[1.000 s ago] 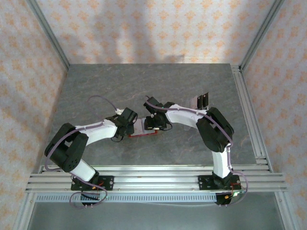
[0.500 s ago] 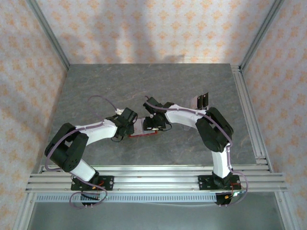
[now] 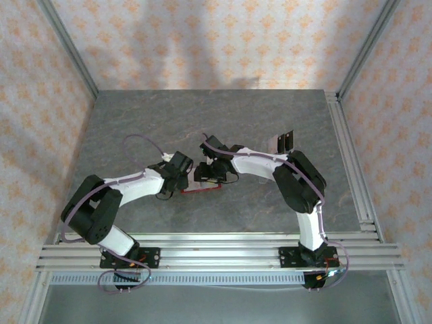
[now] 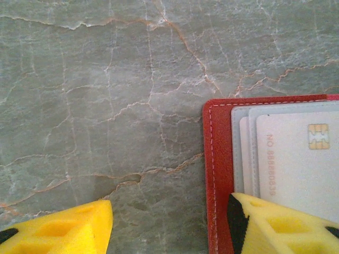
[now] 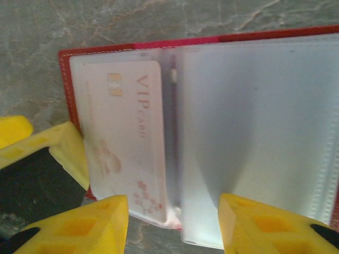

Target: Put the credit cards into the card holder

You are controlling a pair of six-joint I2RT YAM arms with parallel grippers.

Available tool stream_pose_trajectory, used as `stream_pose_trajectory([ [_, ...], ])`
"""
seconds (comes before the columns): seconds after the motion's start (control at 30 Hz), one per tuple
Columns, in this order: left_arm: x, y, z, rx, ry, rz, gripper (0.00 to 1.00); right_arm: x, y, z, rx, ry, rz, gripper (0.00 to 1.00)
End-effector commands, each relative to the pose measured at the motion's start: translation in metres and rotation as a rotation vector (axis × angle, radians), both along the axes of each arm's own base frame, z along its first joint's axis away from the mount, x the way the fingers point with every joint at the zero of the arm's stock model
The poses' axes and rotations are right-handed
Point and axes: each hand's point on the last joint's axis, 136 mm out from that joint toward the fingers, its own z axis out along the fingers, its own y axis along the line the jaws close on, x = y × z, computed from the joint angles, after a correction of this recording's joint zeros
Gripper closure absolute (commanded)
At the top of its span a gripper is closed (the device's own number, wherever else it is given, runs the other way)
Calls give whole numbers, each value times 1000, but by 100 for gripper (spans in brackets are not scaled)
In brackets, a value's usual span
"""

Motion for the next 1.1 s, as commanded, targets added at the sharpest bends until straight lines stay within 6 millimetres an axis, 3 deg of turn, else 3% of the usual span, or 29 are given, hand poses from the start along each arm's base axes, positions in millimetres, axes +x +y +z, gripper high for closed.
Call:
stream_pose_trajectory([
  [0.0,-2,6,13,29,-22,10,39,2,8,-1,49,22,-15,52],
  [0.17,-5,9,16,33,-25,11,39,5,6,2,54,12,-27,52],
  [0.47,-6,10,16,37,-26,13,39,33,-35,18,-96,-96,-32,50],
  [0.73,-5,12,18,47,-27,19,39,55,-32,12,-173,-136,41,50],
  [1.07,-6,13,18,50,-27,21,39,60,-38,-8,-237,-122,65,50],
])
